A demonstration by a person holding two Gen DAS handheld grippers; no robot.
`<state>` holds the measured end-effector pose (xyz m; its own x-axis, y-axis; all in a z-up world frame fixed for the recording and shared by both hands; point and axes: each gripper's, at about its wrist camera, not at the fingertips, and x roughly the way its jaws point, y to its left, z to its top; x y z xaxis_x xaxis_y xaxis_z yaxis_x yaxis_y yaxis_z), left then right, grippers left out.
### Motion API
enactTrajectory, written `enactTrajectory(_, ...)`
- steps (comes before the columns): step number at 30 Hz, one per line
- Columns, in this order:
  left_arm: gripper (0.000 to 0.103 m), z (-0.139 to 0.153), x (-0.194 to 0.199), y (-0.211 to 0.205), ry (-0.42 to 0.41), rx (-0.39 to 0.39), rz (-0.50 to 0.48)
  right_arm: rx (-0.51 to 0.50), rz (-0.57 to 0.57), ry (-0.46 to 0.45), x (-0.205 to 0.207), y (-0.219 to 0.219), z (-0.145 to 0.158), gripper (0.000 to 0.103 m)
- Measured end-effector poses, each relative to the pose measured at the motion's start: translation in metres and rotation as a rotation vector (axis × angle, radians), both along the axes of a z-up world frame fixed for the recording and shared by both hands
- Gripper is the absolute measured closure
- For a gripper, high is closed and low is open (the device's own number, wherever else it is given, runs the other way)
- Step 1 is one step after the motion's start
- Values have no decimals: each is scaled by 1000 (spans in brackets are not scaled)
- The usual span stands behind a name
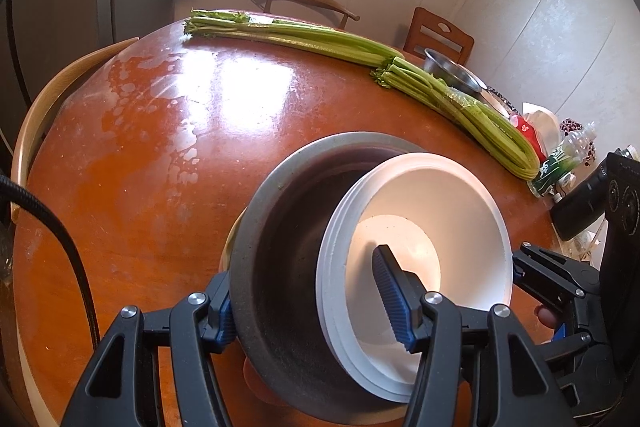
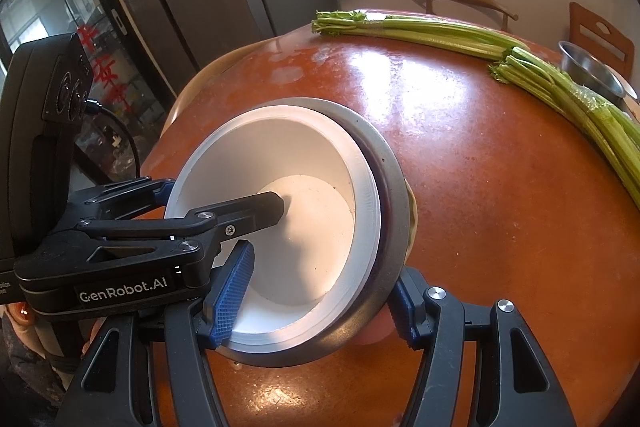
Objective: Organize plates and bowls
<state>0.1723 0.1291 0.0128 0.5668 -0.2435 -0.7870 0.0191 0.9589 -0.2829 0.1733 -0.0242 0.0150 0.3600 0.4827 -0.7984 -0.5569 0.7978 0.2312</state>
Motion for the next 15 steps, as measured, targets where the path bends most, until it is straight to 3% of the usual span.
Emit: enactTrajectory(15, 44, -7, 3, 0, -5, 24, 4, -35, -3, -41, 0, 1, -4, 38)
